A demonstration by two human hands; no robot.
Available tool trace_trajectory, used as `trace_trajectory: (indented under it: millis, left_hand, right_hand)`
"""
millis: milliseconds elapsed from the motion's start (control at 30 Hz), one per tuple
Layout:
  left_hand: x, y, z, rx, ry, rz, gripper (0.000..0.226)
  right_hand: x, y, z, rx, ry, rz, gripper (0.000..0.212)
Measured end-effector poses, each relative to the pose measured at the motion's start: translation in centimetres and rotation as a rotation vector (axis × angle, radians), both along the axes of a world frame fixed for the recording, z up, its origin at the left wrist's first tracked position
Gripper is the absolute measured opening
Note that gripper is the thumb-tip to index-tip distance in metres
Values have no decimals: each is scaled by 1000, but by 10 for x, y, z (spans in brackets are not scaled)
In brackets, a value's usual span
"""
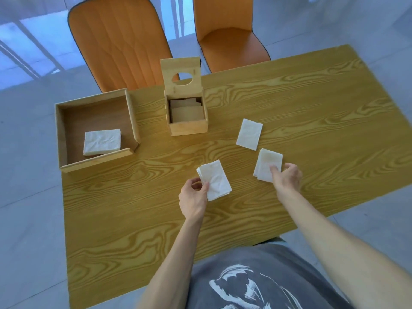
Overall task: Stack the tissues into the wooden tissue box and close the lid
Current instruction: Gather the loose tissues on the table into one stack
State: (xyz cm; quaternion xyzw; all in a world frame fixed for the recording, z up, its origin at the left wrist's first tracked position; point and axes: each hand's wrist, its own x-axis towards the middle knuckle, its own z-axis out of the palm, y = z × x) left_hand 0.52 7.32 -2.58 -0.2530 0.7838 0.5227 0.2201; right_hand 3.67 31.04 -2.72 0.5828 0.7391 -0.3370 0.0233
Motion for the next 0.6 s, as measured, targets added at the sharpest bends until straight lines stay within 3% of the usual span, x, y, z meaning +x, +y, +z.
trace_trajectory:
  millis: [100, 333, 600]
  left_hand:
    - [-2, 3, 0, -2, 3, -6, 29]
    - [-6, 7, -1, -55, -10, -17, 25]
    - [-6, 11, 2, -98, -16, -18, 25]
  right_hand:
    - [-5, 7, -4, -14, -42, -19, 61]
    - [-12, 9, -6, -44, -53, -15, 33]
    - [-6, 4, -1, -11, 165, 165, 26]
